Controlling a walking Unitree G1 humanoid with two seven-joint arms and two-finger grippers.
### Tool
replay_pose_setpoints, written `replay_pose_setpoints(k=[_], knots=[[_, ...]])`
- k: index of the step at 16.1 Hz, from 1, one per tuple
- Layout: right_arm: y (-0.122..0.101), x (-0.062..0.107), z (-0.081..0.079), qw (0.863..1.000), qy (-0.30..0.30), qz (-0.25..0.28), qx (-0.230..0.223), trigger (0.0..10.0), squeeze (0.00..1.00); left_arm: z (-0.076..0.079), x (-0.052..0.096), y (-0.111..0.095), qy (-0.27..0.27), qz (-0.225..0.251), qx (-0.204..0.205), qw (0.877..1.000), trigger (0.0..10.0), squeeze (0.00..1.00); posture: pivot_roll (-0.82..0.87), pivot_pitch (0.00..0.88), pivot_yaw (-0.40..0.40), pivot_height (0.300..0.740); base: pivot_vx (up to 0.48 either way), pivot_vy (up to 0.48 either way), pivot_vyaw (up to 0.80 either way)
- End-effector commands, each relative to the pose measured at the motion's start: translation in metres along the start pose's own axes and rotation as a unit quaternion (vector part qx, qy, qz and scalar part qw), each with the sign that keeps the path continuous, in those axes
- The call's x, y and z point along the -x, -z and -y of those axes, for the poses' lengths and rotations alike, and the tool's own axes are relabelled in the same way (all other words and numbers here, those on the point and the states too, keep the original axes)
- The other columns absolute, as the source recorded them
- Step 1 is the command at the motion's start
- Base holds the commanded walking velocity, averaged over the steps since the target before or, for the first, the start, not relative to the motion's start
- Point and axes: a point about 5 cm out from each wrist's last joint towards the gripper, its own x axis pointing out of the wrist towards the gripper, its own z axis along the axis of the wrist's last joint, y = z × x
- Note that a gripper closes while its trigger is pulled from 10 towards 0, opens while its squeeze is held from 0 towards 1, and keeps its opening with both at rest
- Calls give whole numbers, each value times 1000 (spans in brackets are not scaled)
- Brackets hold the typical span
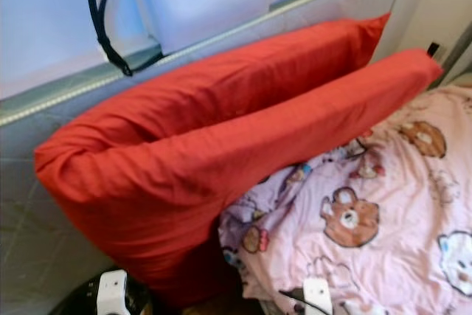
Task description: Clean up the room
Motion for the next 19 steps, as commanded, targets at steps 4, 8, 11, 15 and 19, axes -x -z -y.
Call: replay_pose_setpoints(k=[4,8,11,15,19], knots=[[5,1,-3,1000,-3,-9,-4,10000,0,-4,2,6,-7,-9,3,1000,10000,0,23,96,10,740,0,0,0],[5,1,-3,1000,-2,-9,-3,10000,0,-3,2,6,-4,-9,5,1000,10000,0,23,97,9,740,0,0,0],[5,1,-2,1000,-2,-10,-2,10000,0,-3,2,6,-4,-8,7,1000,10000,0,23,99,8,740,0,0,0],[5,1,-2,1000,-4,-7,-3,10000,0,-4,3,8,-7,-11,6,1000,10000,0,24,98,7,740,0,0,0],[7,1,-3,1000,-7,-14,-6,10000,0,-3,3,8,-7,-11,6,1000,10000,0,21,93,9,740,0,0,-188]])
